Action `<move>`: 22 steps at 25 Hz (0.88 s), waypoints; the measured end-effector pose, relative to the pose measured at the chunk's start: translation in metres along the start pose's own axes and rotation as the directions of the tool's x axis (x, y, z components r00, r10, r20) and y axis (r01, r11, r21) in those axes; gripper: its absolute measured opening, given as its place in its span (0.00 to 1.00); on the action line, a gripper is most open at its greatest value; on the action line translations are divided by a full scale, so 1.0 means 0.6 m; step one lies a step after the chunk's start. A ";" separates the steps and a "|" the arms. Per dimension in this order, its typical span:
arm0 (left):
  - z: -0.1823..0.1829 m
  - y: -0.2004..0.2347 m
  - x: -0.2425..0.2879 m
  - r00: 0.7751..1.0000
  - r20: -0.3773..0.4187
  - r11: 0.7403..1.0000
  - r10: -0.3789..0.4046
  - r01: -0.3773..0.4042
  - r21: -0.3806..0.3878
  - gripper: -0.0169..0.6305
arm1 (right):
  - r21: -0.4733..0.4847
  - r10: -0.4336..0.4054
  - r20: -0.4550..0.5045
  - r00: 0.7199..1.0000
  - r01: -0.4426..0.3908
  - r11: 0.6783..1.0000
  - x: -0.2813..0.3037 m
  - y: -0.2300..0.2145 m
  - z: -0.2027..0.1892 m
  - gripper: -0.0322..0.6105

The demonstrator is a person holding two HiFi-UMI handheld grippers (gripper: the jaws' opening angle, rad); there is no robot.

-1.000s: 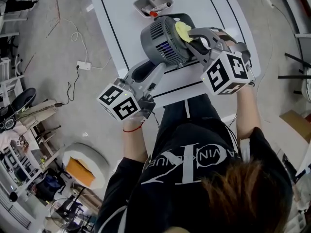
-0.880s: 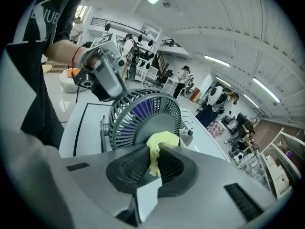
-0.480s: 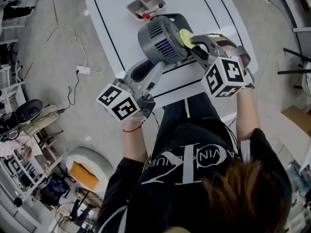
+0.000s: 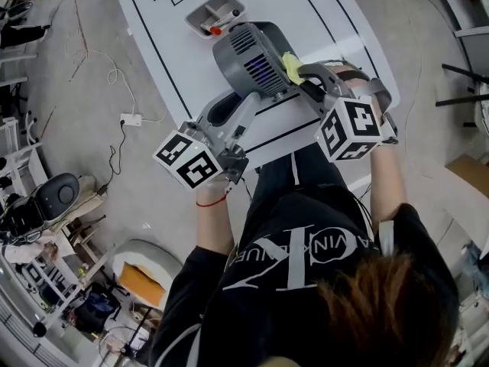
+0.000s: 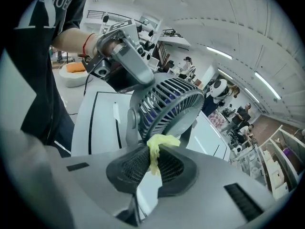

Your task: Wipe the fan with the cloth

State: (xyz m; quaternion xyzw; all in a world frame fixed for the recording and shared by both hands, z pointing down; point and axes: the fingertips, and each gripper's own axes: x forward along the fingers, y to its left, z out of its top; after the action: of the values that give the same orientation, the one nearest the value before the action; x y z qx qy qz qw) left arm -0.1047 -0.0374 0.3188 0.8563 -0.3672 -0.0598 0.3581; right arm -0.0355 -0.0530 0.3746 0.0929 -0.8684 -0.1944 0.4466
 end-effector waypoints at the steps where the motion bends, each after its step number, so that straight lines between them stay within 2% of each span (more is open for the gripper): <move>1: -0.001 0.000 0.008 1.000 -0.001 1.000 0.000 0.000 0.006 0.18 | -0.006 -0.001 -0.006 1.000 0.001 1.000 0.000 0.000 -0.006 0.10; 5: -0.008 0.000 0.036 1.000 -0.008 1.000 -0.008 0.008 0.011 0.18 | -0.011 -0.006 -0.022 1.000 0.006 1.000 -0.002 0.001 -0.032 0.10; 22: 0.001 -0.022 0.065 0.998 -0.026 0.998 -0.053 0.054 0.026 0.17 | 0.007 -0.018 -0.077 0.997 0.019 1.000 -0.022 0.019 -0.040 0.11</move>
State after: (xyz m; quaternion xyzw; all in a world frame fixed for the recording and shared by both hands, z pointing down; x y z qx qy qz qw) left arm -0.0690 -0.0580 0.3160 0.8712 -0.3405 -0.0535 0.3497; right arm -0.0081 -0.0445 0.3824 0.1099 -0.8504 -0.1915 0.4775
